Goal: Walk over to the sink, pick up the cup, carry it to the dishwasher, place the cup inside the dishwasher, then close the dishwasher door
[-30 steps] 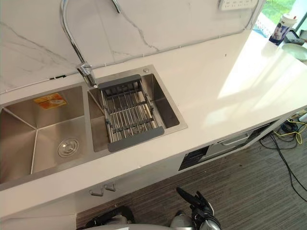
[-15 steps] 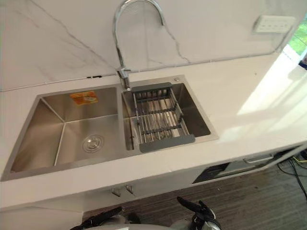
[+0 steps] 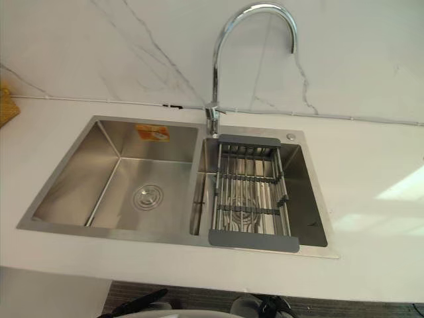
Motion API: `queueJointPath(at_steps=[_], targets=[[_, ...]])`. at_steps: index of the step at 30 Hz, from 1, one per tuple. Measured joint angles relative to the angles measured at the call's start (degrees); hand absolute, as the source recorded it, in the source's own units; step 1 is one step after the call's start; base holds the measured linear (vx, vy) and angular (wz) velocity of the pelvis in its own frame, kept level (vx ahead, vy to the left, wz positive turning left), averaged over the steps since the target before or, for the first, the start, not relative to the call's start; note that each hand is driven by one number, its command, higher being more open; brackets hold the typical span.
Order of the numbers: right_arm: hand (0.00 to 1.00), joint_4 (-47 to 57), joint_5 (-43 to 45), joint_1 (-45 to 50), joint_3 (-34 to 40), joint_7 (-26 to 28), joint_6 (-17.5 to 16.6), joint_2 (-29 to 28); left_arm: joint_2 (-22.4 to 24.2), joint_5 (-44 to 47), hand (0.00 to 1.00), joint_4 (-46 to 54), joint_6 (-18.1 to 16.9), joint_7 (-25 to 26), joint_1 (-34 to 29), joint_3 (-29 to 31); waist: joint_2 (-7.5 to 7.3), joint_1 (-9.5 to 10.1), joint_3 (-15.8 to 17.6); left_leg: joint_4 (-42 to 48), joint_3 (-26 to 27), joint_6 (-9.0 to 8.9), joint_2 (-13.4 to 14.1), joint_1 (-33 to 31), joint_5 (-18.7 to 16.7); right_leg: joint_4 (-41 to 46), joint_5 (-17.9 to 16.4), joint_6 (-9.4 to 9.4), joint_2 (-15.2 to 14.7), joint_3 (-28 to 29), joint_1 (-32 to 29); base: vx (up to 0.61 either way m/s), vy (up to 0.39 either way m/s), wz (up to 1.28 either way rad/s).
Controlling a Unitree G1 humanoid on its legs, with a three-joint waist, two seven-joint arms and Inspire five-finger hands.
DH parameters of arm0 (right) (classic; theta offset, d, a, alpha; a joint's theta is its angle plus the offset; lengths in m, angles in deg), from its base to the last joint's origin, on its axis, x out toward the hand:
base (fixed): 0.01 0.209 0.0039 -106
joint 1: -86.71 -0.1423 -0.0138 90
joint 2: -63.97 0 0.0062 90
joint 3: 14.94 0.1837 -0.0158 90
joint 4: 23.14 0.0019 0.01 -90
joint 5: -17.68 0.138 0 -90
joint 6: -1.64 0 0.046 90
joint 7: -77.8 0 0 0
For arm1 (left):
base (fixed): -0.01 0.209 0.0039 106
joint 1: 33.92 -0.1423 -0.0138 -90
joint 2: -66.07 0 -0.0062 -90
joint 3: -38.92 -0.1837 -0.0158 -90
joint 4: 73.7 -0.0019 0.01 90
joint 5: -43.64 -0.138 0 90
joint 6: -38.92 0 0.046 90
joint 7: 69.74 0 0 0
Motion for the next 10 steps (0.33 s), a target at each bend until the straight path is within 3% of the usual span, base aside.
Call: queueJointPath(at_steps=[10], targets=[[1.0,-0.63,0.11,0.86,1.24,1.56,0.86,0.38,0.1,-3.27,1.0,-1.26,-0.51,-0.12,0.12,-0.17,0.16,-0.06,-0.25,-2.83,2.43,-0.31,-0.91,3.96,0.18,-8.47,4.09,1.14,0.64,1.31,5.44,0.02,0.011,-0.1]])
